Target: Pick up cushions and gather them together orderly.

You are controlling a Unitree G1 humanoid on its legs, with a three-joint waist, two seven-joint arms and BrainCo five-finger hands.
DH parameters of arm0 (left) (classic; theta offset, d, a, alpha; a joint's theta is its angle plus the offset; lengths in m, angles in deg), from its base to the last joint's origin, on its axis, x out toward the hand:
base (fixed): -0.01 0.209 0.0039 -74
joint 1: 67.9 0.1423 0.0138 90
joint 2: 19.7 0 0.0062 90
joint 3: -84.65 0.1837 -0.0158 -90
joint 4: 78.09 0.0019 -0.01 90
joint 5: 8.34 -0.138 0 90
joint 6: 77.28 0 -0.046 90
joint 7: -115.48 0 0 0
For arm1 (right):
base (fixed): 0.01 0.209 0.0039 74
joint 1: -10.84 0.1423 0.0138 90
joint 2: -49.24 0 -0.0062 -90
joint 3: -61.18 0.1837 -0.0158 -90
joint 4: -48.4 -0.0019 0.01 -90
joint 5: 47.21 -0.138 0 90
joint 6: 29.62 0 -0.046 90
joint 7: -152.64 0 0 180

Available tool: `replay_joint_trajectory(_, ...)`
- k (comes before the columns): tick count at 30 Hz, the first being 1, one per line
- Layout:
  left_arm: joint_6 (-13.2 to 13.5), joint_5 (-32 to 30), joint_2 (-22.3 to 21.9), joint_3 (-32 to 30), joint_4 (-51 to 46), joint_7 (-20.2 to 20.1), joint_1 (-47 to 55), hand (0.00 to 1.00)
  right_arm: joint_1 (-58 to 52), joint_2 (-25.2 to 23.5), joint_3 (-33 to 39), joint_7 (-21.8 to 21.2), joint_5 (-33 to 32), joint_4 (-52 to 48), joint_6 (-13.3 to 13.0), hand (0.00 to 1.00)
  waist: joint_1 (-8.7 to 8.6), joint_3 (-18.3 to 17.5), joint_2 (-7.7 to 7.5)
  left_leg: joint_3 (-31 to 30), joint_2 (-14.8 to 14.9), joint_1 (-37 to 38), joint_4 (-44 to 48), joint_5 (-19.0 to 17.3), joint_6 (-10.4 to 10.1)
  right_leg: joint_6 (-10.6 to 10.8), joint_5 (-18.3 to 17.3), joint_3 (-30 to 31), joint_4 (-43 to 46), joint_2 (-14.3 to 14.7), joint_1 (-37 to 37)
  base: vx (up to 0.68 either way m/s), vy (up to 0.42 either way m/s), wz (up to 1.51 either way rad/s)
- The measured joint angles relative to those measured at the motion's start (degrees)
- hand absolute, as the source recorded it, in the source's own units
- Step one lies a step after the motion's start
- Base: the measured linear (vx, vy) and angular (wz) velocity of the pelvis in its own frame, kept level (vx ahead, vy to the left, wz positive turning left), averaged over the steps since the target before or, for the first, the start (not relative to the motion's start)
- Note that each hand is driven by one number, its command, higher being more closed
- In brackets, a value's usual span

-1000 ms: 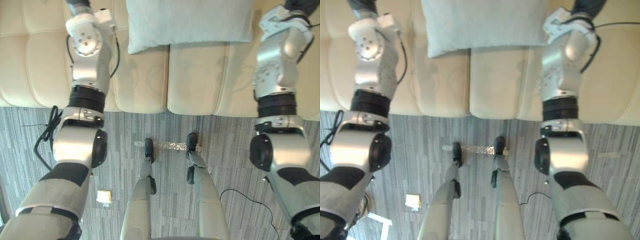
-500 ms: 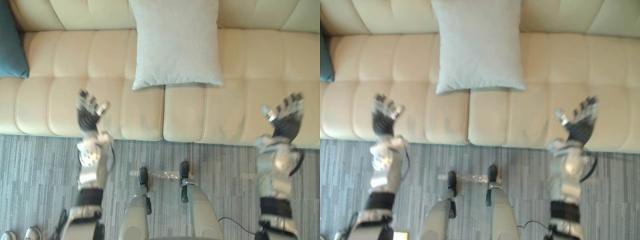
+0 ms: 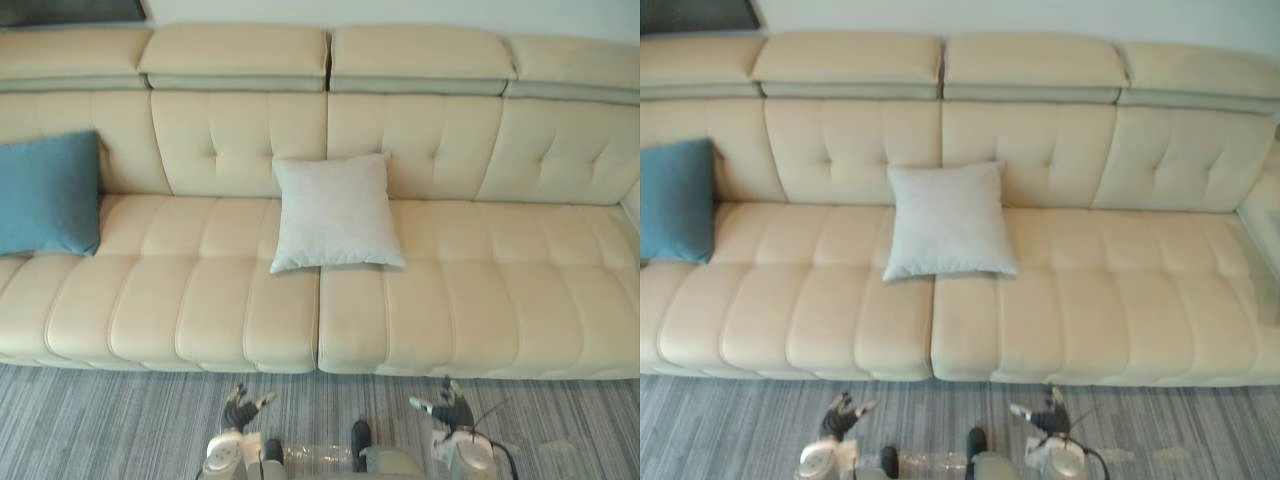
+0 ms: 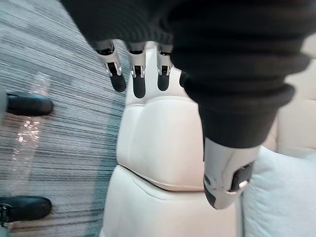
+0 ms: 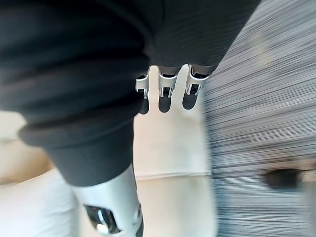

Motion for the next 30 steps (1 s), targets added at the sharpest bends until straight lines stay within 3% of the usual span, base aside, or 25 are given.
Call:
replay_joint_trajectory(5, -0.91, -2.33, 1.02, -1.72, 4.81, -0.02, 0.45, 0.0, 0.31, 0.26, 2.49, 0.0, 0.73, 7.85, 1.25, 0.0, -0.21, -0.65, 0.48, 0.38, -0.98, 3.02, -1.34, -0.02, 0.12, 0.46, 3.48, 1.74, -5.84, -0.05, 4.69, 0.04, 0.06, -0.11)
replay_joint_trajectory(11, -0.99, -3.51, 1.29, -1.69, 5.68, -0.05, -0.31, 0.0, 2.21, 0.25, 4.15, 0.01, 0.81, 10.08, 1.85, 0.0, -0.08, -0.55, 0.08, 1.73, -1.61, 3.62, -1.19, -0.43, 0.75, 0.96, 4.74, 3.72, -6.96, -0.12, 4.82, 0.01, 0.032, -0.2)
replay_joint_trajectory(15, -1.06, -4.34, 1.65, -1.29, 5.61, 0.05, -2.64, 0.0, 4.96, 0.16, 1.74, 0.01, 0.79, 9.0, 1.9, 0.0, -0.05, 1.69, -0.62, 6.55, -0.82, 1.79, 5.23, -3.77, 1.34, 1.67, 5.59, 7.7, -4.12, 0.62, 2.05, -0.07, 0.04, -0.6)
replay_joint_trajectory(17, -1.06, -4.31, 1.89, -1.05, 5.14, 0.14, -4.63, 0.0, 6.16, -0.12, 0.8, 0.04, 0.77, 8.88, 1.9, 0.0, 0.15, 2.3, -0.85, 9.56, 1.06, -0.9, 9.33, -5.03, 2.15, 2.67, 9.21, 6.96, -5.23, 1.27, 0.1, -0.19, 0.009, -0.79)
replay_joint_trajectory(18, -1.04, -4.29, 1.55, -1.12, 4.42, 0.28, -5.73, 0.0, 7.56, -0.38, -0.25, 0.02, 0.78, 8.57, 1.96, 0.0, 0.66, 3.44, -0.19, 11.72, 2.87, -1.61, 9.82, -4.97, 2.26, 0.15, 6.79, -1.64, -0.95, 0.18, -1.46, -0.16, -0.043, -0.71)
replay_joint_trajectory(19, -1.04, -4.29, 1.38, -0.97, 3.53, 0.39, -6.42, 0.0, 7.4, -0.5, -0.25, 0.02, 0.78, 8.51, 2.07, 0.0, 0.7, 4.07, 0.17, 13.07, 3.72, -0.91, 9.89, -4.72, 1.91, -1.96, 0.09, -10.2, 8.12, -2.48, -2.0, -0.17, -0.052, -0.8)
replay_joint_trajectory(20, -1.01, -4.28, 1.34, -0.97, 2.76, 0.44, -6.39, 0.0, 7.01, -0.53, -0.3, 0.02, 0.79, 8.56, 2.07, 0.0, 0.75, 4.11, 0.25, 14.28, 4.58, -0.09, 9.91, -4.52, 1.58, -2.04, -3.14, -14.11, 12.63, -4.41, -1.26, -0.04, -0.04, -0.53)
replay_joint_trajectory(21, -1.0, -4.28, 1.39, -0.98, 2.54, 0.49, -6.37, 0.0, 6.98, -0.53, -0.34, 0.02, 0.82, 8.59, 2.07, 0.0, 0.81, 4.1, 0.24, 14.7, 4.92, 0.23, 9.9, -4.4, 1.38, -2.16, -4.07, -15.51, 14.13, -5.4, -0.87, -0.03, -0.102, -0.57)
replay_joint_trajectory(22, -1.04, -4.21, 1.84, -0.97, 2.48, 0.65, -5.98, 0.0, 7.04, -0.5, -0.55, 0.03, 0.88, 9.16, 2.06, 0.0, 0.8, 3.96, -0.02, 16.14, 5.71, 0.97, 9.84, -3.99, 0.68, -1.44, -6.27, -18.56, 16.6, -8.56, 0.8, -0.05, -0.195, -0.66)
replay_joint_trajectory(23, -1.05, -4.19, 3.02, -0.38, 2.51, 0.67, -5.72, 0.0, 7.07, -0.48, -1.34, 0.03, 0.9, 9.56, 2.08, 0.0, 0.69, 3.22, -1.19, 17.91, 6.18, 1.03, 10.06, -3.39, -0.32, -0.61, -7.91, -21.21, 17.12, -12.81, 1.71, -0.05, -0.239, -0.71)
replay_joint_trajectory(24, -1.05, -4.19, 3.63, -0.2, 2.53, 0.7, -5.68, 0.0, 7.08, -0.46, -1.91, 0.04, 0.97, 9.8, 2.07, 0.0, 0.7, 2.8, -1.92, 18.8, 6.19, 0.92, 10.14, -3.14, -0.75, -0.06, -8.33, -22.13, 16.56, -14.46, 1.73, -0.08, -0.376, -0.93)
replay_joint_trajectory(25, -1.15, -4.14, 4.95, -0.19, 3.3, 0.77, -5.78, 0.0, 7.89, 0.11, -3.02, 0.01, 1.23, 10.38, 2.14, 0.0, 0.64, 2.52, -3.07, 20.36, 6.85, 0.69, 10.87, -2.69, -1.52, 2.08, -8.77, -22.9, 13.72, -13.37, 1.32, -0.07, -0.395, -1.14)
replay_joint_trajectory(26, -1.66, -4.13, 4.4, 0.09, 4.72, 0.61, -5.73, 0.0, 9.03, 1.89, -4.63, 0.05, 1.76, 10.31, 2.18, 0.0, 0.63, 2.76, -0.83, 20.58, 9.05, 0.53, 10.55, -2.0, -0.52, 0.29, -5.4, -21.67, 8.9, -8.44, 2.38, -0.07, -0.367, -1.14)
replay_joint_trajectory(28, -2.05, -4.04, 3.37, 0.21, 5.24, 0.69, -4.99, 0.0, 10.15, 3.31, -5.28, 0.03, 2.64, 10.37, 2.33, 0.0, 0.78, 2.27, 0.13, 21.22, 8.74, 1.8, 8.13, -0.49, 0.86, -0.51, -1.77, -18.91, 3.5, -5.32, 2.55, -0.02, -0.156, -1.14)
replay_joint_trajectory(30, -2.03, -3.73, 2.54, 0.29, 5.61, 0.67, -5.12, 0.0, 10.57, 4.77, -5.35, 0.1, 2.87, 10.41, 2.34, 0.0, 0.16, 2.29, 0.02, 23.93, 9.81, 3.21, 6.76, 2.06, -0.92, -1.0, 0.02, -16.65, -0.11, -2.57, 2.77, -0.03, -0.166, -1.03)
